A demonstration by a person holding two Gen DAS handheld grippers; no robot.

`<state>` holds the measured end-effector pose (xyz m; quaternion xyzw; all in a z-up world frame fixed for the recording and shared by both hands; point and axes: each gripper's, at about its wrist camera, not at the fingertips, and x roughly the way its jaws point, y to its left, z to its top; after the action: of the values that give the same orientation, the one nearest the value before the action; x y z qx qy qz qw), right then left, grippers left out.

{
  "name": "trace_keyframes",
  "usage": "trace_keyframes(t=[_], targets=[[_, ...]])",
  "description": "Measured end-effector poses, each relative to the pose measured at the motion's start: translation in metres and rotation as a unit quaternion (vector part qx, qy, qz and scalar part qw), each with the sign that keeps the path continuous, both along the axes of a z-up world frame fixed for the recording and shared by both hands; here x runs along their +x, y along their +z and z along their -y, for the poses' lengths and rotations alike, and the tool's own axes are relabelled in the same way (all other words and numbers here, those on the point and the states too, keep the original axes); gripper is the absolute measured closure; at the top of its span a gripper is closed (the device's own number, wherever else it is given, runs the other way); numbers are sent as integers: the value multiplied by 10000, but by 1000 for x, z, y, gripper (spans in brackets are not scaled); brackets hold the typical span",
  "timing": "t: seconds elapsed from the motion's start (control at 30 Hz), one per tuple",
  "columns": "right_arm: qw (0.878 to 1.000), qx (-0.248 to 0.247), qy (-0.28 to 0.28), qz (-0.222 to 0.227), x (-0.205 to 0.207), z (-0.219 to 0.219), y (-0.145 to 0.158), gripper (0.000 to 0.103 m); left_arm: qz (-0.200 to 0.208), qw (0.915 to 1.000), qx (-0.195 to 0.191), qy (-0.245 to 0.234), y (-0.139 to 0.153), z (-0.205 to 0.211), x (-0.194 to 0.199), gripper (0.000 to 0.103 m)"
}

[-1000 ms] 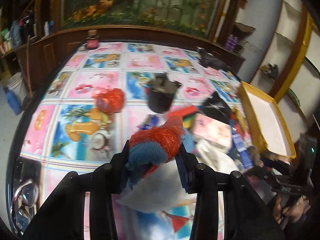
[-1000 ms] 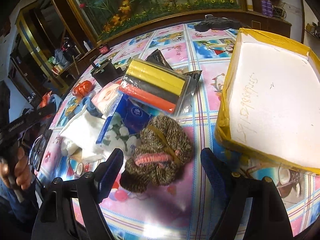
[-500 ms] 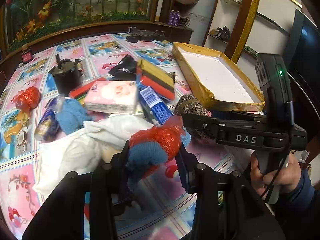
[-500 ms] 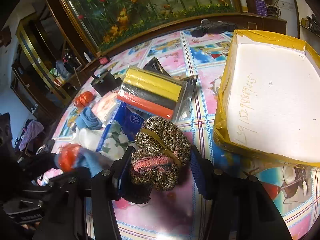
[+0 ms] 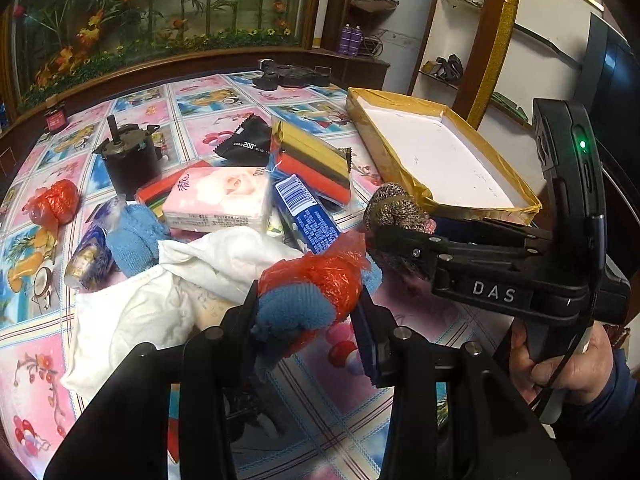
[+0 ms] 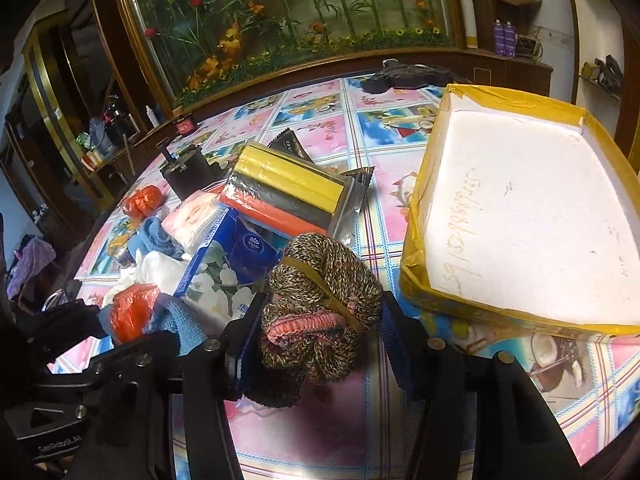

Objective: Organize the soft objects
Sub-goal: 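Grasp the brown knit yarn skein with the right tool, then drop the yarn skein into the white box with the right tool while the left carries the blue item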

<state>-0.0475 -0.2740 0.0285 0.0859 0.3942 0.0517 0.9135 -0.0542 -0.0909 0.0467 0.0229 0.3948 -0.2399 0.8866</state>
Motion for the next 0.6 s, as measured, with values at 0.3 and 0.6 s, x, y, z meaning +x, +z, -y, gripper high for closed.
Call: trace_keyframes(t=[0.3,0.6], targets=[[9995,-189,26,255,-12,-1,13,50,60,10000,71,-7,8,11,4,64],[9988,-85,-22,485,-29,15,22,49,186,9996,199,-65,18,26,4,64]])
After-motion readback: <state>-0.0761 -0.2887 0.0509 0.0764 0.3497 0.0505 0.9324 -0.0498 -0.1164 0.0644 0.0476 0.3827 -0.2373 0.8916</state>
